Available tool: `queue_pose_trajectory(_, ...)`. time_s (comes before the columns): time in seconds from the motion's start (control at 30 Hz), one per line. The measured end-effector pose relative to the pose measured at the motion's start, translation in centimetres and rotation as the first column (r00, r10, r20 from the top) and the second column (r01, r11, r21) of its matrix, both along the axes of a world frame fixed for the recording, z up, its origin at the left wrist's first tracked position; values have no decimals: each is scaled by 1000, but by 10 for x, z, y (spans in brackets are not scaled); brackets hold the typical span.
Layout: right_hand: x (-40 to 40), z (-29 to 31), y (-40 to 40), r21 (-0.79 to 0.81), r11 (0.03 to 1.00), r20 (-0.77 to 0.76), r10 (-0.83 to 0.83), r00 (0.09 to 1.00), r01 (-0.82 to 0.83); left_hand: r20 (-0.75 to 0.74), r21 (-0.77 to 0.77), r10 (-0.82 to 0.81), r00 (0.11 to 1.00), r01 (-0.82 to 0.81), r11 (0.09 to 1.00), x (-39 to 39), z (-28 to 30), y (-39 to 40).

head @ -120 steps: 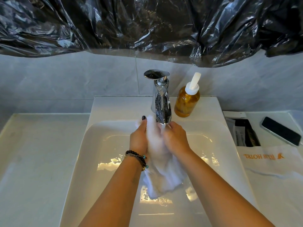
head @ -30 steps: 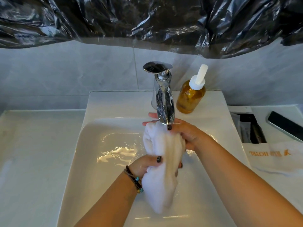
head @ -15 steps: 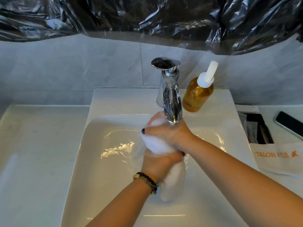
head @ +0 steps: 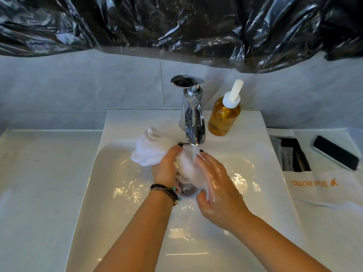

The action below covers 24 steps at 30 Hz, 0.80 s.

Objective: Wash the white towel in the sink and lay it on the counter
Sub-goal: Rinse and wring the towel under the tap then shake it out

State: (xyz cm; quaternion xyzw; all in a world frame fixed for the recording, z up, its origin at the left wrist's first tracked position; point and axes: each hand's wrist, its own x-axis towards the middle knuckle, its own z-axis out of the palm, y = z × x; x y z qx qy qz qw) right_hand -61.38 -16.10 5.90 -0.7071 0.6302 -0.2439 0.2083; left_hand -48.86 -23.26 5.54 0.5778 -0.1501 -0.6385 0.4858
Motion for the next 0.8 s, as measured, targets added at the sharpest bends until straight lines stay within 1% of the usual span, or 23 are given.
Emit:
queue_pose_trajectory(0.07, 22, -5, 13, 65, 992, -127, 112, 986, -105, -10, 25, 2, 1000, -2, 1000, -1, -1, 0)
queue_pose_trajectory(0.1, 31, 1, 8, 114, 993, -19, 25, 1000, -23, -76, 49, -9, 997, 13, 999, -4, 1, 3)
queue_pose_trajectory(0.17, 35, 8, -13, 60, 984, 71, -170, 983, 166, -180, 51, -30, 983, 40, 998, -15, 7, 12)
queue_pose_trajectory(0.2, 36, 9, -25, 16, 978, 37, -208, 977, 208, -181, 34, -27, 983, 33, 999, -19, 9, 15)
queue_pose_trajectory(0.23, 38, 8, -30, -7, 978, -48, -209, 977, 209, -160, 17, -6, 987, 9, 1000, -22, 11, 17)
queue_pose_trajectory(0.3, 31, 7, -36, 50, 970, -154, -230, 961, 240, -63, -18, 12, 998, -13, 1000, -23, 16, 18)
queue_pose_trajectory(0.37, 26, 10, -43, 193, 947, -92, -244, 965, 258, 56, -81, -16, 998, 20, 996, -23, 17, 13)
queue_pose_trajectory(0.43, 23, 13, -49, 318, 923, -25, -220, 975, 216, 171, -137, -96, 981, 120, 983, -20, 14, 6)
queue_pose_trajectory(0.47, 21, 13, -53, 389, 903, 24, -208, 978, 182, 192, -158, -136, 972, 167, 973, -17, 12, 3)
queue_pose_trajectory(0.57, 21, 11, -57, 558, 826, 116, -168, 979, 76, 196, -240, -230, 953, 274, 932, -8, 7, -5)
queue_pose_trajectory(0.6, 21, 10, -57, 598, 801, 184, -181, 966, 36, 193, -281, -261, 946, 308, 909, -4, 5, -6)
queue_pose_trajectory(0.67, 22, 11, -55, 622, 782, 339, -233, 911, -31, 152, -343, -313, 938, 347, 873, 2, 4, -6)
queue_pose_trajectory(0.73, 20, 11, -49, 682, 730, 403, -318, 858, -50, 109, -366, -382, 918, 394, 843, 4, 3, -7)
queue_pose_trajectory(0.77, 16, 10, -45, 710, 695, 450, -321, 833, -116, 99, -368, -418, 903, 424, 828, 5, 4, -7)
queue_pose_trajectory(0.8, 10, 8, -42, 725, 651, 521, -303, 798, -226, 76, -359, -459, 885, 454, 816, 6, 2, -7)
